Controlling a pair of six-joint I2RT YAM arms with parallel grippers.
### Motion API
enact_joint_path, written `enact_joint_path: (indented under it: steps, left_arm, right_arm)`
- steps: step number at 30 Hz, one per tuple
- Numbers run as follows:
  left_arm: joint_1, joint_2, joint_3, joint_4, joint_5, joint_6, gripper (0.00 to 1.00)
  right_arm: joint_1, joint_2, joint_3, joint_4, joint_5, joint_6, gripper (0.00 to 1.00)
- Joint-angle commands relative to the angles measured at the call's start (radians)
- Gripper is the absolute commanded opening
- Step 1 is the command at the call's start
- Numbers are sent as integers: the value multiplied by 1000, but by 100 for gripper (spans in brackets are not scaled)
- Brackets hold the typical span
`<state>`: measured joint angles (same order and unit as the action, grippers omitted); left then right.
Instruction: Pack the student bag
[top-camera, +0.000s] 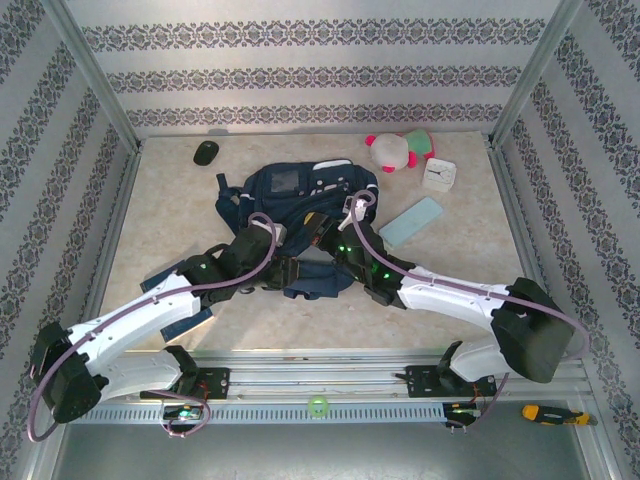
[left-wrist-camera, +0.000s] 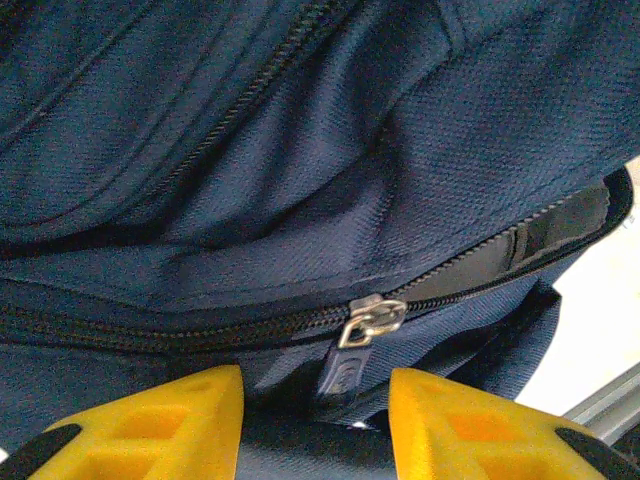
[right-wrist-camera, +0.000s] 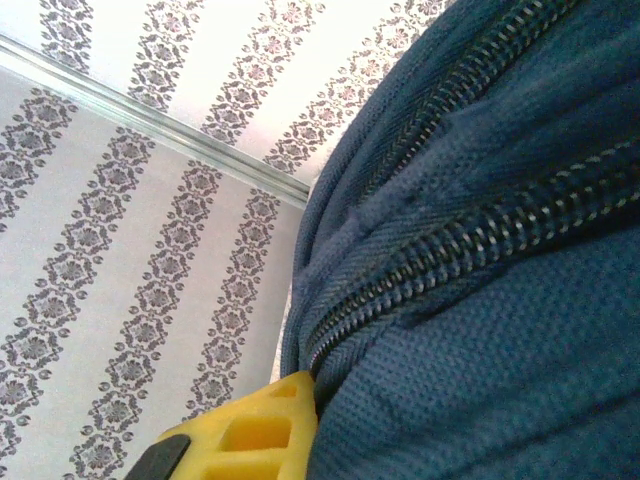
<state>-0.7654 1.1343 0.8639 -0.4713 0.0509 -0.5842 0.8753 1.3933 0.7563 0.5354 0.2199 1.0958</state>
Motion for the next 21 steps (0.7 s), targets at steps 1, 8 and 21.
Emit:
enact_joint_path:
  steps: [1, 8, 21]
  left_arm:
    - [-23, 14, 38, 27, -3, 6, 38]
    - [-25, 36, 50, -3, -75, -24, 37]
    - [-18, 1, 23, 6, -69, -86, 0]
  right_arm:
    - [13, -6, 63, 113, -3, -17, 0]
    - [22, -7, 80, 103, -16, -32, 0]
    - [24, -6, 87, 35, -56, -107, 0]
